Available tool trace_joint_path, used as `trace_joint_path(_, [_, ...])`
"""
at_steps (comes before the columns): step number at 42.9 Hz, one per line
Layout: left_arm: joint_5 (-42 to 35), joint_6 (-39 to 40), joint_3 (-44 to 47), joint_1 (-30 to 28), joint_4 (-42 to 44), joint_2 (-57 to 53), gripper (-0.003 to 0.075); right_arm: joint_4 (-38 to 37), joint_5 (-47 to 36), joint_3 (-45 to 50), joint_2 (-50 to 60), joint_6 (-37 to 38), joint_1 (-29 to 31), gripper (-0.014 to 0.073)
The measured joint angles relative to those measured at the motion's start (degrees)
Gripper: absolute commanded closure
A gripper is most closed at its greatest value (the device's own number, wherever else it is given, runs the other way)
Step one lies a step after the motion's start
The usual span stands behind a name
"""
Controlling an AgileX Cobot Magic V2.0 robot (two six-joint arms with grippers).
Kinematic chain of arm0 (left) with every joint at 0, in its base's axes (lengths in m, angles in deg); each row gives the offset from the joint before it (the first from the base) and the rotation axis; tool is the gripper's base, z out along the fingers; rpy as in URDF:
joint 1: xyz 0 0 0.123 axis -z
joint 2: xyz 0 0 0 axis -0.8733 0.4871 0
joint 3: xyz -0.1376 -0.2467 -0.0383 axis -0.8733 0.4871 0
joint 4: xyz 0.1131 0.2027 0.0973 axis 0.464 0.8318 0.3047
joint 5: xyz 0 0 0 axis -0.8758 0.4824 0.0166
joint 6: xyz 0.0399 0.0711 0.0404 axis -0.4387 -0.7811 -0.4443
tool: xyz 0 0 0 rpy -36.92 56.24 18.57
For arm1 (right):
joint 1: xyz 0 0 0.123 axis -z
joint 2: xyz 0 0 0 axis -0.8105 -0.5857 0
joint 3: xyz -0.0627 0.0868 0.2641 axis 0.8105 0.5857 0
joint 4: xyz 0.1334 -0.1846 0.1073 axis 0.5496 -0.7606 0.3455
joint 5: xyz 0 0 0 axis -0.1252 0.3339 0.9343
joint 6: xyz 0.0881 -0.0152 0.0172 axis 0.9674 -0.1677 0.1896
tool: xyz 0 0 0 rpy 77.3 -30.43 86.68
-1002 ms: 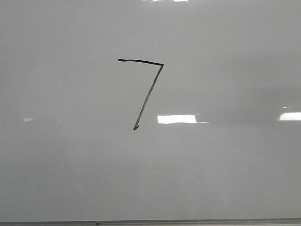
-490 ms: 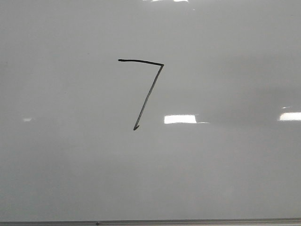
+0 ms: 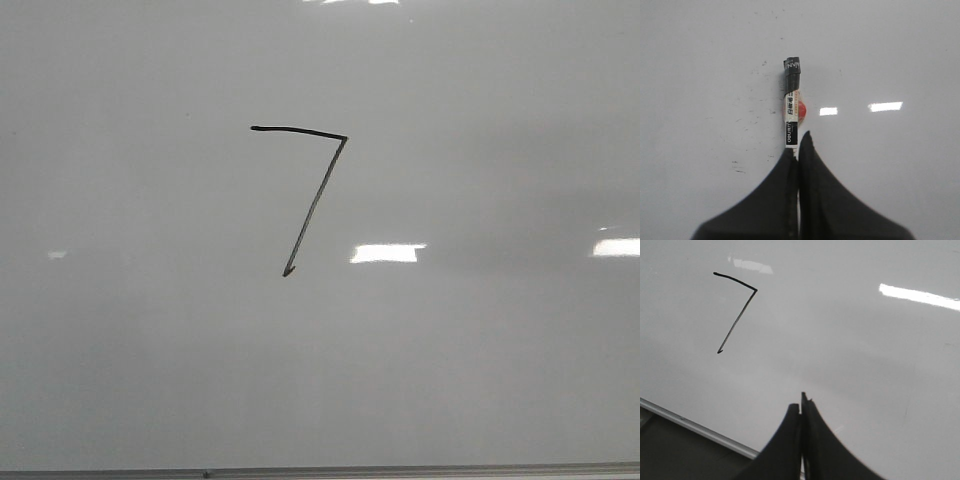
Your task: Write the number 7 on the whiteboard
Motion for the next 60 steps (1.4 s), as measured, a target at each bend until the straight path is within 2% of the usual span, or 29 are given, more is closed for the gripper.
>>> trace_joint_path(5, [0.0, 0.0, 0.0, 0.0, 0.0, 0.0, 0.0741, -3.12, -5.49, 4.33, 4.36, 2.43, 0.42, 0.0662])
trace_joint_path(11, [0.0, 0.0, 0.0, 0.0, 0.0, 0.0, 0.0741, -9.21, -12.11, 12.41, 11.09, 10.66, 3.92, 0.0662])
trace_joint_path(21, [0.0, 0.0, 0.0, 0.0, 0.0, 0.0, 0.0741, -14.42, -12.59, 22.95, 21.75, 21.29, 12.33, 0.0662])
trace_joint_path(28, [-0.03, 0.0, 0.0, 0.0, 0.0, 0.0, 0.0741, -16.0, -11.13, 23.89, 24.16, 22.47, 14.95, 0.0662])
trace_joint_path(60, [-0.03, 0.0, 0.0, 0.0, 0.0, 0.0, 0.0741, -16.85, -10.79, 23.89, 24.28, 22.84, 14.98, 0.0662])
